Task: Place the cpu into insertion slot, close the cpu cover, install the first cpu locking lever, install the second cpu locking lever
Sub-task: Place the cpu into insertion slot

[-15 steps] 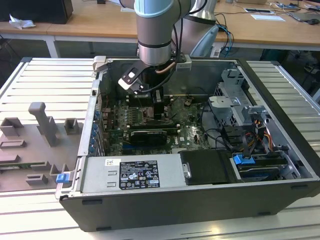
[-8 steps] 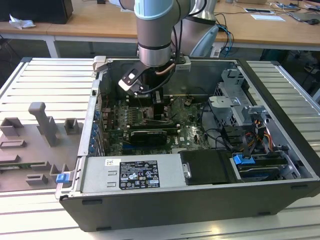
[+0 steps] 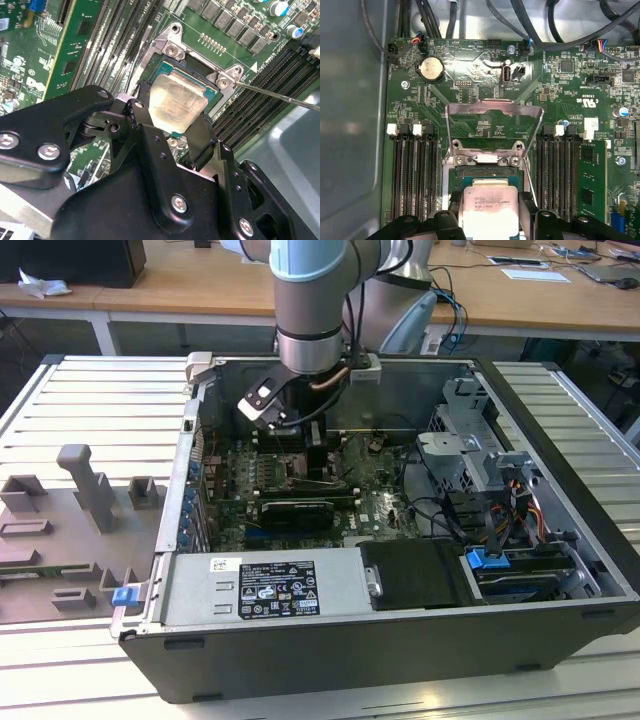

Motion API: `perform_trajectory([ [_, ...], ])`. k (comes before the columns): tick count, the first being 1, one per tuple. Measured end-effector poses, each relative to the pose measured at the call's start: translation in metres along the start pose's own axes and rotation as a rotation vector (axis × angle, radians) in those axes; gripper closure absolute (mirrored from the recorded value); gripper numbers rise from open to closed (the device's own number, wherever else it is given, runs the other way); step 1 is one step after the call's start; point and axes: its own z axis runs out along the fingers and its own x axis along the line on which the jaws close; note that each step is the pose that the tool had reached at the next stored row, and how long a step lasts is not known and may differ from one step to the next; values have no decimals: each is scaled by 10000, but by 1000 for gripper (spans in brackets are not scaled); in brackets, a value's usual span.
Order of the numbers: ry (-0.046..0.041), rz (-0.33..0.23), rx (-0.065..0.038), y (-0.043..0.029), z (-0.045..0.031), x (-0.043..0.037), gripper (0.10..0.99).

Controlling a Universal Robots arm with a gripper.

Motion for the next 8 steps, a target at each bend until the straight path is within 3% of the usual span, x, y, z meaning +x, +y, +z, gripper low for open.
perform_trajectory([
  [3, -18, 224, 9, 30, 55, 10, 553],
  [8, -18, 223, 9, 27, 83, 13, 553],
])
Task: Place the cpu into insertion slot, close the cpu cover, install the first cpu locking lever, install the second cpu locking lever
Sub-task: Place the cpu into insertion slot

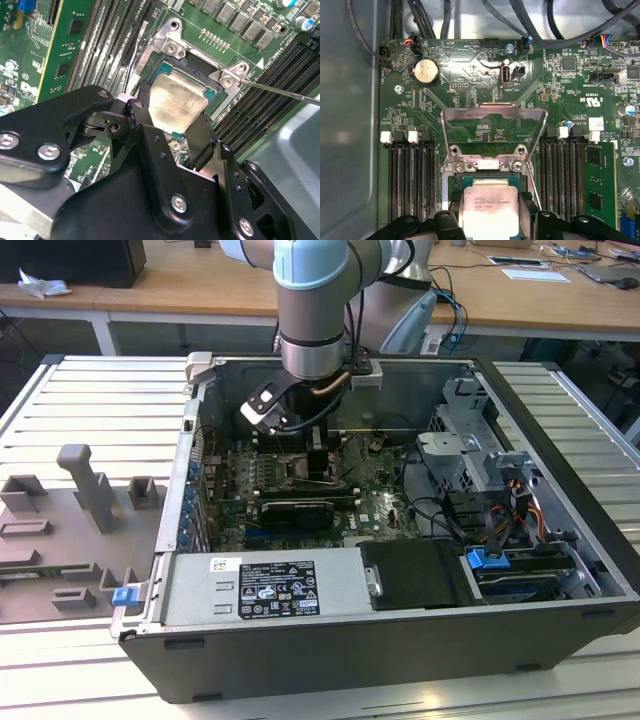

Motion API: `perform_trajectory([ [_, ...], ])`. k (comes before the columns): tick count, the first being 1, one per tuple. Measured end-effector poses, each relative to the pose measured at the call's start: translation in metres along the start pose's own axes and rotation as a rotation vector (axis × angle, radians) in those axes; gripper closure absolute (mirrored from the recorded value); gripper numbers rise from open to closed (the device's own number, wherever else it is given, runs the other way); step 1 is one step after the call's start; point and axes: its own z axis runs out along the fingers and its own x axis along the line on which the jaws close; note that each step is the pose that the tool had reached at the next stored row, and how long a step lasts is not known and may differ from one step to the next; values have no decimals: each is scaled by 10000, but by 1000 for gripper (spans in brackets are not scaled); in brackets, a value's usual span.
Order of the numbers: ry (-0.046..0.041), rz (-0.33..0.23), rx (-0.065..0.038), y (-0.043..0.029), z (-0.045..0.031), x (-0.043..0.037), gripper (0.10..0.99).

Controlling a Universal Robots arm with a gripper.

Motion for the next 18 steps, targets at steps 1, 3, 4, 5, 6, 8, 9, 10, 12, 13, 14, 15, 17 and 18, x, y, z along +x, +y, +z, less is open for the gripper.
perform_trajectory([
  [1, -1, 1, 1, -2, 3, 0, 553],
  [3, -2, -1, 2, -3, 4, 0, 553],
  [4, 0, 0, 0, -4, 5, 0, 553],
  [5, 0, 0, 0, -5, 5, 0, 553],
  [6, 0, 0, 0, -5, 5, 0, 553],
  [8, 1, 0, -1, -6, 6, 0, 478],
  [9, 1, 1, 0, -6, 3, 0, 478],
  [10, 3, 1, -2, -6, 3, 0, 478],
  [12, 1, 1, 0, -4, -21, -1, 478],
  [13, 1, 2, 0, -3, -40, -1, 478],
  [14, 1, 1, 2, -1, -64, -2, 478],
  [15, 1, 1, 5, 1, -92, -3, 490],
  [17, -3, 0, 7, 4, -133, -4, 800],
  [18, -14, -2, 7, 6, -144, -5, 863],
])
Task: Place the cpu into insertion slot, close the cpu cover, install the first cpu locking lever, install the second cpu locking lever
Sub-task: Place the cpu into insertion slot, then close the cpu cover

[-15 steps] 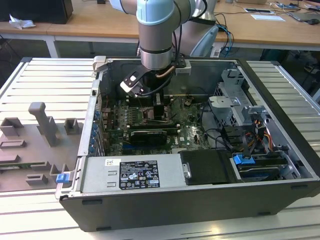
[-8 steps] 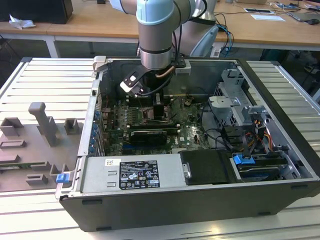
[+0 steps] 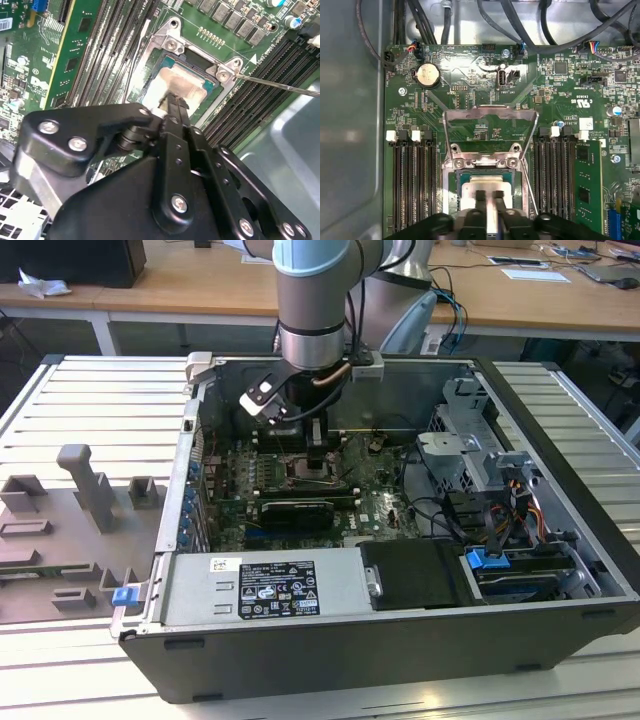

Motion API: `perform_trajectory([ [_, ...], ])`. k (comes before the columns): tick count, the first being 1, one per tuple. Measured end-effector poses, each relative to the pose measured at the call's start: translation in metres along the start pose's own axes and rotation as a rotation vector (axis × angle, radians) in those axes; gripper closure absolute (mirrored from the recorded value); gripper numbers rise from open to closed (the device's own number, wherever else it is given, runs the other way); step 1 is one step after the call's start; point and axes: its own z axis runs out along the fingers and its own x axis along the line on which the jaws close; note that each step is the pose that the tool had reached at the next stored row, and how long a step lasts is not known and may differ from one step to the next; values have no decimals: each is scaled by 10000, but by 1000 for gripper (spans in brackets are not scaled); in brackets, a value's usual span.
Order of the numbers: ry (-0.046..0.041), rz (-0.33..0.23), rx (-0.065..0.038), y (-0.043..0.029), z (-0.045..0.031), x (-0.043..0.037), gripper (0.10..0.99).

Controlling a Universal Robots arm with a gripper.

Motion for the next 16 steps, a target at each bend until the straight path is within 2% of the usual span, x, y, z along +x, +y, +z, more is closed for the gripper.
perform_trajectory([
  [1, -10, 0, 0, 1, -12, 0, 980],
  [13, -25, -1, 1, 5, -75, -2, 980],
  [16, -26, -1, 1, 9, -130, -4, 980],
])
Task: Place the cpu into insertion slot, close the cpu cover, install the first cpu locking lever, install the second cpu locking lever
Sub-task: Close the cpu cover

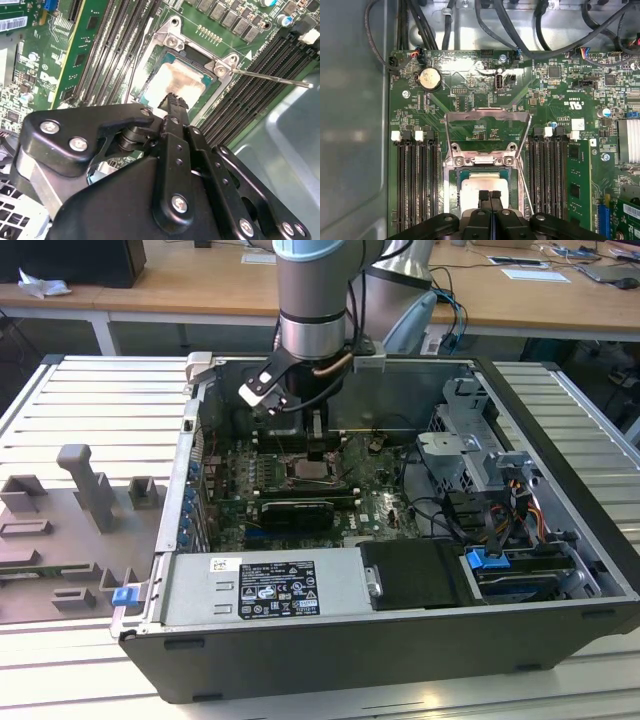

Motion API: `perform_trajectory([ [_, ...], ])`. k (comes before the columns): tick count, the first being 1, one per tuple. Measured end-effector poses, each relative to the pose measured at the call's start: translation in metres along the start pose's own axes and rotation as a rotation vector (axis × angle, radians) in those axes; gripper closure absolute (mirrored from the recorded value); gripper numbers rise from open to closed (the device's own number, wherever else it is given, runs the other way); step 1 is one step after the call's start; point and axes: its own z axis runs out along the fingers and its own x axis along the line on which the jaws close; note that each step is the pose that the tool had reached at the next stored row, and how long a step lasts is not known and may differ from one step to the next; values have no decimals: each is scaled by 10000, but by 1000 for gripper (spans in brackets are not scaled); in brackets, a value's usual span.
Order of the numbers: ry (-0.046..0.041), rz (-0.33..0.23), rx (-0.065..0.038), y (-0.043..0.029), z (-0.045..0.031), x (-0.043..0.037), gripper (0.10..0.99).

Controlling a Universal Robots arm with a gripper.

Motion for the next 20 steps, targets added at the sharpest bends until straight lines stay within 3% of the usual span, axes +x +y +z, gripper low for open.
perform_trajectory([
  [4, 0, -3, 8, 9, -29, -1, 980],
  [6, -5, -6, 124, 73, -29, -1, 980],
  [11, -4, -6, 162, 94, -299, -9, 980],
  [17, -4, -7, 164, 102, -312, -76, 980],
  [20, -6, -7, 203, 163, -312, -78, 980],
])
